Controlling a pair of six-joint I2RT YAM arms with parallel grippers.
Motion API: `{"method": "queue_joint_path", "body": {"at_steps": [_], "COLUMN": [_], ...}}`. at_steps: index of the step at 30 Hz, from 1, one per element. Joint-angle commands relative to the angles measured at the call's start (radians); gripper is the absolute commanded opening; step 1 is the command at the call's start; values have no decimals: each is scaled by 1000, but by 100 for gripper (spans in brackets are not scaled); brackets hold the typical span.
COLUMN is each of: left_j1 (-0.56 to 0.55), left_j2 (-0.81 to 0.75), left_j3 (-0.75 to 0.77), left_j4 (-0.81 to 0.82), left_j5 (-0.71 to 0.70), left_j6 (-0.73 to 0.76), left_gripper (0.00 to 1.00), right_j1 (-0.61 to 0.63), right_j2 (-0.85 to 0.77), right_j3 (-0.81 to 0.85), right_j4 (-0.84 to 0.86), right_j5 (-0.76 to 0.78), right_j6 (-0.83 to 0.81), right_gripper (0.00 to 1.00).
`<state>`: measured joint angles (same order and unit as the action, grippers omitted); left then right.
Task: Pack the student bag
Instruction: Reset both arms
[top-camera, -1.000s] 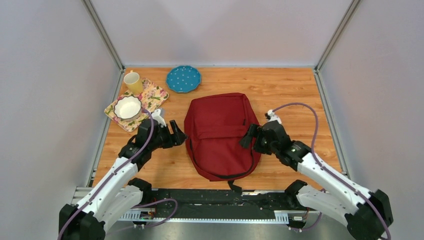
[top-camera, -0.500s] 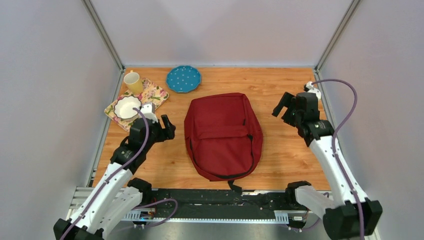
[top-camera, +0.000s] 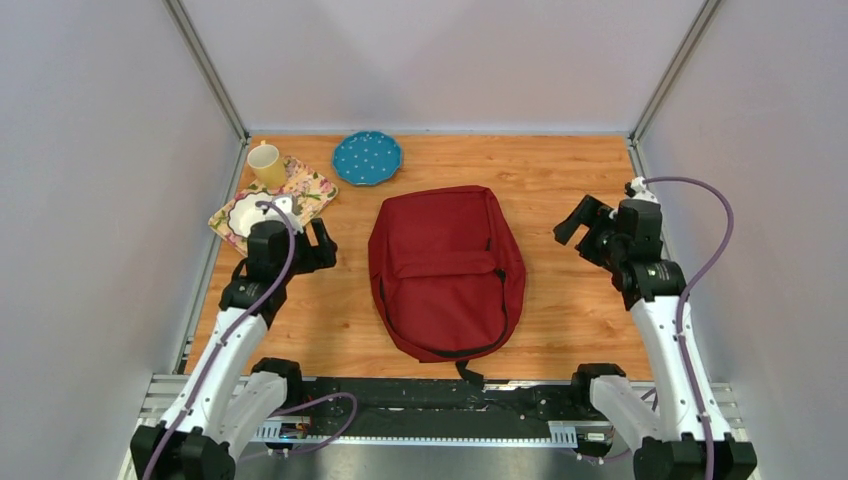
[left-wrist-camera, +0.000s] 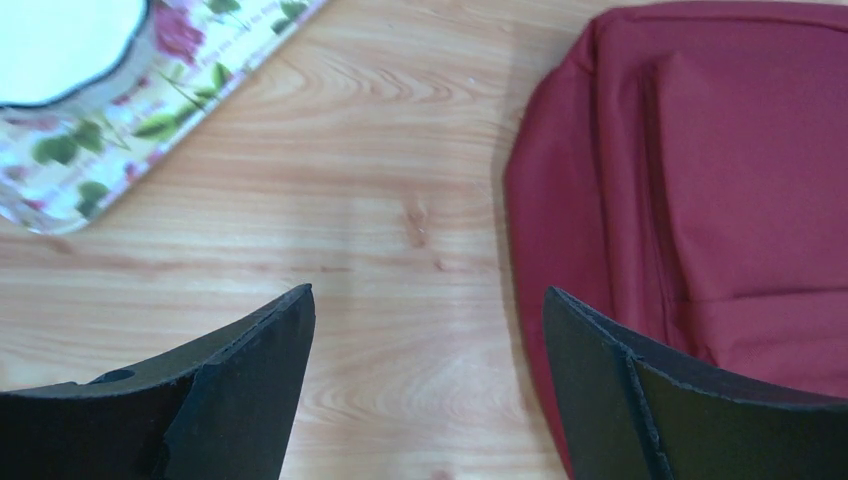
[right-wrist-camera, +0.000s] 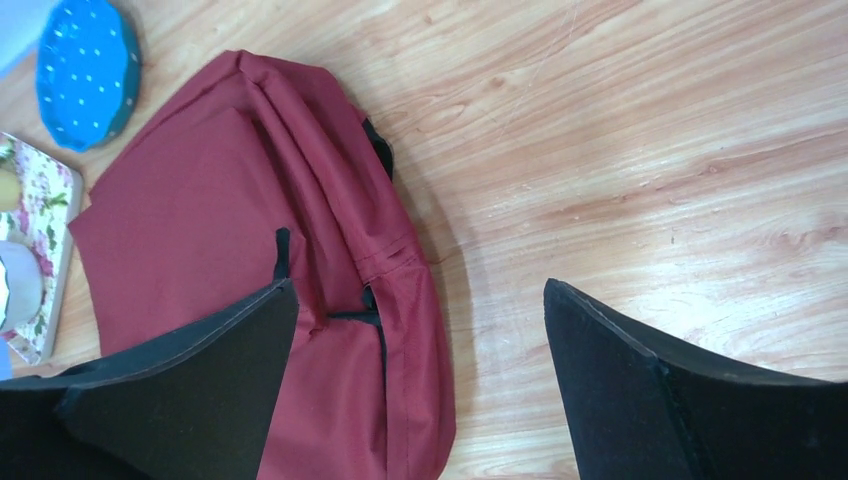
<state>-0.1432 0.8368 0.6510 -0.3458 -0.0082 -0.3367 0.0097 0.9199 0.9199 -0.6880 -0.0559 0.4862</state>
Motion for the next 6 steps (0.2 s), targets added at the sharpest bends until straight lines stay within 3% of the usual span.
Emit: {"method": "queue_joint_path", "body": {"at_steps": [1, 6], "left_j1": [1, 1], "left_j2": [-105, -134], "left_j3": [-48, -27], "left_j4": [33, -2], "left_j5": [70, 50], "left_j6": [-78, -55], "left_gripper": [90, 91], "right_j1": [-1, -2], "right_j2": [-95, -147], "right_j3": [-27, -24], "right_j4": [79, 119], "right_j5": [45, 21], "right_j6": [12, 26], "right_gripper": [96, 96]}}
